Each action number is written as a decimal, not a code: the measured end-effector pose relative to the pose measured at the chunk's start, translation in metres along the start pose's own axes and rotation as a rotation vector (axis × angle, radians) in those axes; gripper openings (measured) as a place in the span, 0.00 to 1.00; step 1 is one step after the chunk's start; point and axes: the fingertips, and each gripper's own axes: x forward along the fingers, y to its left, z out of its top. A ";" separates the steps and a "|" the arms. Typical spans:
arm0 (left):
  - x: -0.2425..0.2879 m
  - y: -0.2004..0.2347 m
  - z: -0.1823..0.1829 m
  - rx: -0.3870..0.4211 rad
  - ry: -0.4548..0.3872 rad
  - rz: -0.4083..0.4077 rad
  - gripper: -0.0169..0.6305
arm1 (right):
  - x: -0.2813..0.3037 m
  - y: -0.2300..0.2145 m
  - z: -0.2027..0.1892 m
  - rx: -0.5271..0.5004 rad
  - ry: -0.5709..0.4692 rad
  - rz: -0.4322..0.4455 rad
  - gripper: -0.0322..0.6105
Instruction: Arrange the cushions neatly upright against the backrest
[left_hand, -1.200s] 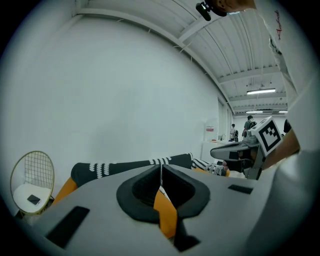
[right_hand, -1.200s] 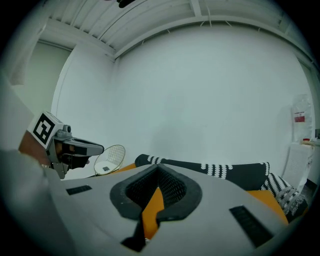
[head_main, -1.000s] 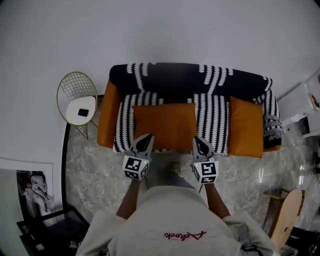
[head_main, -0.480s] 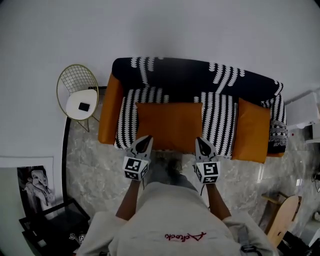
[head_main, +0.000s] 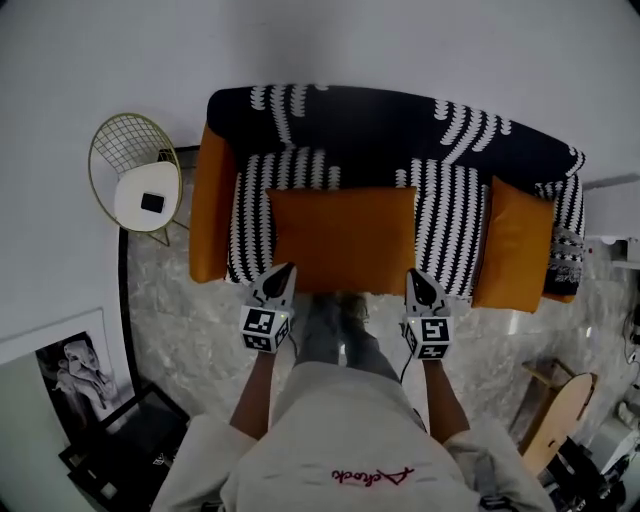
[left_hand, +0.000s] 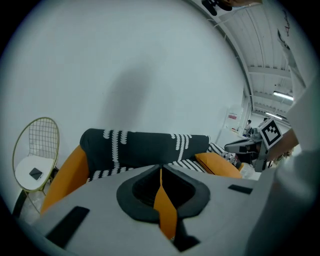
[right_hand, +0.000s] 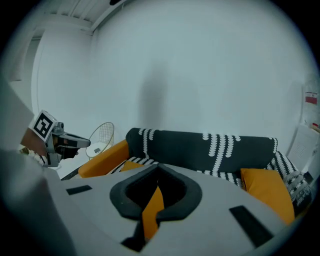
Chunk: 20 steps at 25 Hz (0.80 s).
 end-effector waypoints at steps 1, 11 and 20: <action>0.005 0.008 -0.005 -0.007 0.016 0.005 0.09 | 0.008 -0.004 -0.006 0.003 0.018 -0.003 0.09; 0.046 0.052 -0.077 -0.085 0.183 0.015 0.09 | 0.051 -0.029 -0.085 0.077 0.195 -0.032 0.09; 0.079 0.075 -0.121 -0.253 0.213 0.045 0.09 | 0.087 -0.051 -0.132 0.143 0.278 -0.048 0.09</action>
